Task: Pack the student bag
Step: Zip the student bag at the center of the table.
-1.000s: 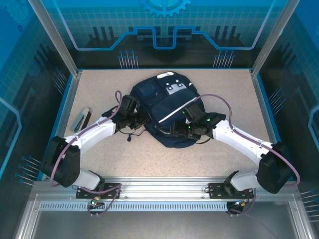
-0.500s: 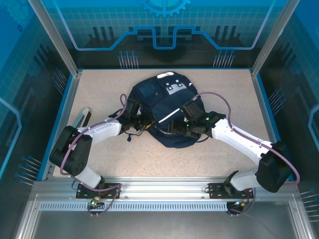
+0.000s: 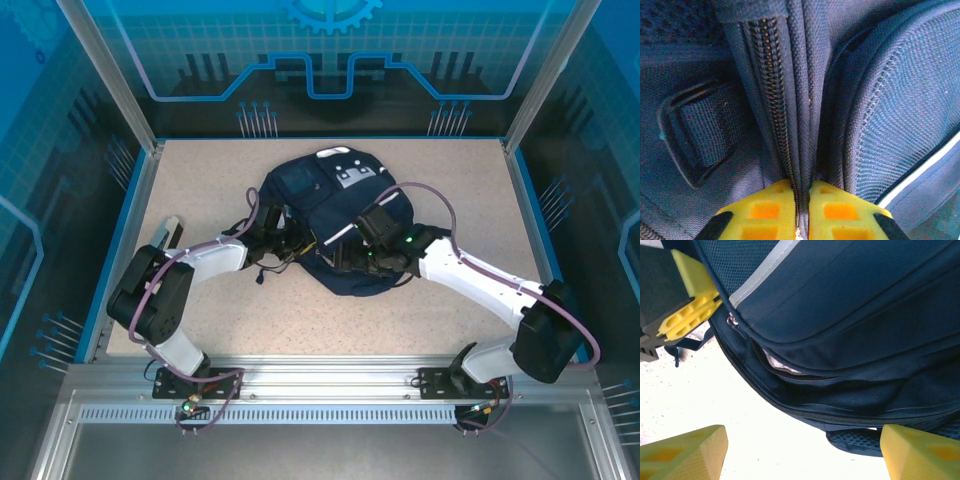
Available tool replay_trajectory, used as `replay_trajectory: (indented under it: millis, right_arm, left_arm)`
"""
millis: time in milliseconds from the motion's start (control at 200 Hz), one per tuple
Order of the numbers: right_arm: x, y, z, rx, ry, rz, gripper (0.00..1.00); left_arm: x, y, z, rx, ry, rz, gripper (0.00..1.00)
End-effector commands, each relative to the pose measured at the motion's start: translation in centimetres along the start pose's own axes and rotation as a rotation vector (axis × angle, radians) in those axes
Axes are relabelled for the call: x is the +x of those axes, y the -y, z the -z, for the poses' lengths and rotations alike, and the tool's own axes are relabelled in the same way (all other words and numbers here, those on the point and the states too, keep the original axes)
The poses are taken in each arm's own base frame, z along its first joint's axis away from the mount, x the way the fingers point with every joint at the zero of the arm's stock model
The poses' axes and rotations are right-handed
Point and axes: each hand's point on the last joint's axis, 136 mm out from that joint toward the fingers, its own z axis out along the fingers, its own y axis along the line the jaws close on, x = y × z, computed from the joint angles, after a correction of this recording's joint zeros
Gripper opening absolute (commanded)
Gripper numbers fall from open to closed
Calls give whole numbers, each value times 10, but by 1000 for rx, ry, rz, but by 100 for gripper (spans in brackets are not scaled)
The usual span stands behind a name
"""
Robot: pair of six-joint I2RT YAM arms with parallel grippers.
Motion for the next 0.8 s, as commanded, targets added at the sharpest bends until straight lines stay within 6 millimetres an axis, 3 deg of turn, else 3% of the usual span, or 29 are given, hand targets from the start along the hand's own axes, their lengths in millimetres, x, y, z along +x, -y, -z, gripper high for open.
replay_trajectory:
  millis: [0,145,300,460,620,795]
  right_arm:
    - [-1,-6,5,91,34,101,79]
    - [-2,-25,-2,177,52,199,74]
    - [-3,-43,-23,148,41,197,51]
    - [-12,-52,-35,121,67,197,35]
    - [-22,-38,-42,151,91,166,32]
    - [-33,-20,-38,221,148,164,39]
  left_arm:
    - [-2,49,12,181,-16,-51,9]
    - [4,72,18,241,-56,-41,7]
    - [11,95,20,294,-94,-38,5]
    - [20,109,16,316,-141,-32,4]
    - [25,115,12,321,-163,-23,3]
    - [28,116,8,319,-182,-16,3]
